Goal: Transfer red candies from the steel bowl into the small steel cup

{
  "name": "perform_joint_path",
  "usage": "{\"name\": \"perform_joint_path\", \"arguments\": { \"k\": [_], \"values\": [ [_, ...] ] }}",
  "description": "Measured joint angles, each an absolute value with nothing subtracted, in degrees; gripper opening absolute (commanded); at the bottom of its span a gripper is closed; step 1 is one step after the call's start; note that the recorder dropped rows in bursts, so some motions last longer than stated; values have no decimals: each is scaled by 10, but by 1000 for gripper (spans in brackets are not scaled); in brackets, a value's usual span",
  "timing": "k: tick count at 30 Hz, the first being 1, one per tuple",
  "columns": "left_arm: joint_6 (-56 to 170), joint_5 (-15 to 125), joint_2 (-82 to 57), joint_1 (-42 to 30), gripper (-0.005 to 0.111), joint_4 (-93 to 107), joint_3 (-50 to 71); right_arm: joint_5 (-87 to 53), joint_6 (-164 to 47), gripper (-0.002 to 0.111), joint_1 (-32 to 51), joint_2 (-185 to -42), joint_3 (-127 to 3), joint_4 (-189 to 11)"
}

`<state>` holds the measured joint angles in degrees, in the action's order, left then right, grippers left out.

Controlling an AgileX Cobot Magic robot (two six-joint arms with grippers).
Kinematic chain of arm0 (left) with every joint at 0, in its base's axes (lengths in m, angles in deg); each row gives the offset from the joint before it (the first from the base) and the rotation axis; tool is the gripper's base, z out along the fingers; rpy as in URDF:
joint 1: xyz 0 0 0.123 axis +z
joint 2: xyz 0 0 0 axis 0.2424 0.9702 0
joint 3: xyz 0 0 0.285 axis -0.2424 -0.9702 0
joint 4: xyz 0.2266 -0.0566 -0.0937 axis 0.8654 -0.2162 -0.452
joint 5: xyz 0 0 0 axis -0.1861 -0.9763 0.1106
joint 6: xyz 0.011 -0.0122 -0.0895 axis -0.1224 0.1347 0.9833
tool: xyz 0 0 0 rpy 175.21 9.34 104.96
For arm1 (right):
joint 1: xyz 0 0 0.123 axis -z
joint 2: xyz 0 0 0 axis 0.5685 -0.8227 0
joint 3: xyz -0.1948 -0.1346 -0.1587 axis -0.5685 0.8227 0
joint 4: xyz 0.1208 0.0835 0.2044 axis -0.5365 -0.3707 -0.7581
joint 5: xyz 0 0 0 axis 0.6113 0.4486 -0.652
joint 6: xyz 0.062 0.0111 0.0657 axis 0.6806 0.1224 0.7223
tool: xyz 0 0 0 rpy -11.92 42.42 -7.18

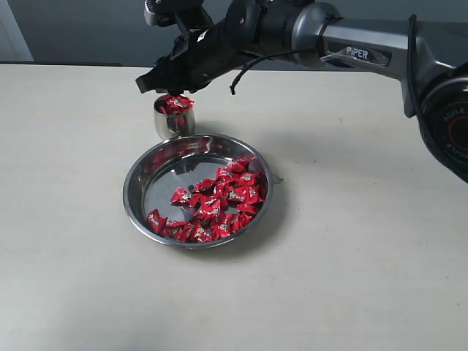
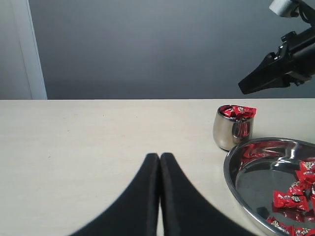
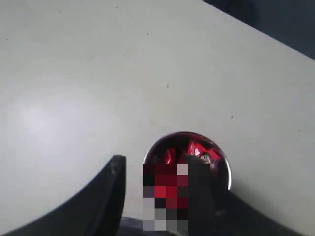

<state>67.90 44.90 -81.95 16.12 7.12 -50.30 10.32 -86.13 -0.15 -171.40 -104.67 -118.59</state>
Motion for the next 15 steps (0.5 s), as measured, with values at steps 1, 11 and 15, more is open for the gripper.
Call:
{"name": "perform_joint_path", "arguments": {
  "k": [1,11,15],
  "values": [
    [679,449,-820,161,0,71,-503,114,-861,35,-2,-1712,-1047,-1185],
    [679,449,-820,161,0,71,-503,345,-860,32,-3,-1710,-1048,-1147],
    [679,449,-820,161,0,71,-503,385,-860,32,-3,-1730,-1048,-1138]
  ]
}}
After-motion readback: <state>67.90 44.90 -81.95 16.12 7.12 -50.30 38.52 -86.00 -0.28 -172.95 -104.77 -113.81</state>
